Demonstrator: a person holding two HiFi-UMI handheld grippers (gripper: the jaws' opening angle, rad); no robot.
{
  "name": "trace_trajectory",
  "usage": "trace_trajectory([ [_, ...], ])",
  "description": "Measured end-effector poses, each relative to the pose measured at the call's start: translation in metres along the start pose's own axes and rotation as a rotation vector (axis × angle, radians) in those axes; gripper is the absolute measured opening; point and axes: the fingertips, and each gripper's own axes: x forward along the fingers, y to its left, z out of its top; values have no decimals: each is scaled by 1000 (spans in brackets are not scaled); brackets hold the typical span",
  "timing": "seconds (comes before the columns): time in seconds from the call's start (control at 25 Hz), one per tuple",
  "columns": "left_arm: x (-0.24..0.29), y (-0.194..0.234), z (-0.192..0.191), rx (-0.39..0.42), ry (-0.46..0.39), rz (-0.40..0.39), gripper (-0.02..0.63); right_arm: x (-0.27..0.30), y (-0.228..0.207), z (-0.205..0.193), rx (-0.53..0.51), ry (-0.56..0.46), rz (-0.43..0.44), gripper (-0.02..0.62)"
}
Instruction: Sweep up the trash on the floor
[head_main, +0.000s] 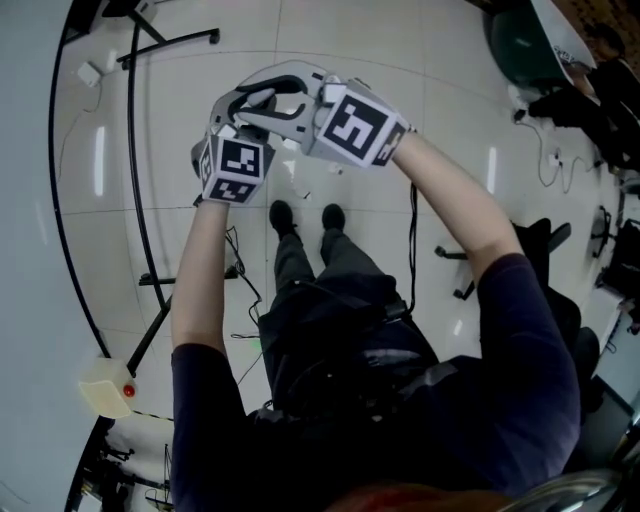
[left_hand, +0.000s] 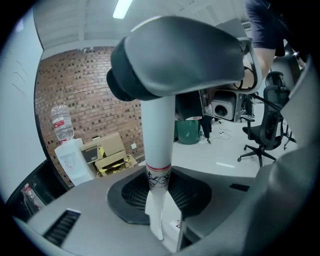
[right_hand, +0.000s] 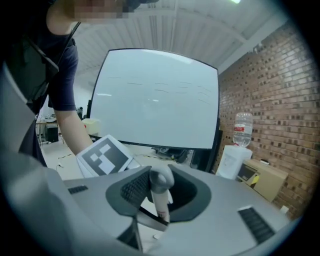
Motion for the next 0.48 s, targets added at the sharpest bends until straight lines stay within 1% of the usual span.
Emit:
trace_trajectory([
  [0.16,26,6,-18,23,34,-12,87,10,-11,-28,11,31,-45,115],
  [0.36,54,1,-40,12,83,-11,87,15,-18,-64,7,81,-64,115],
  [0.48,70,-7,-51,4,105,-14,87,13,-24,-84,25,89,-86,115],
])
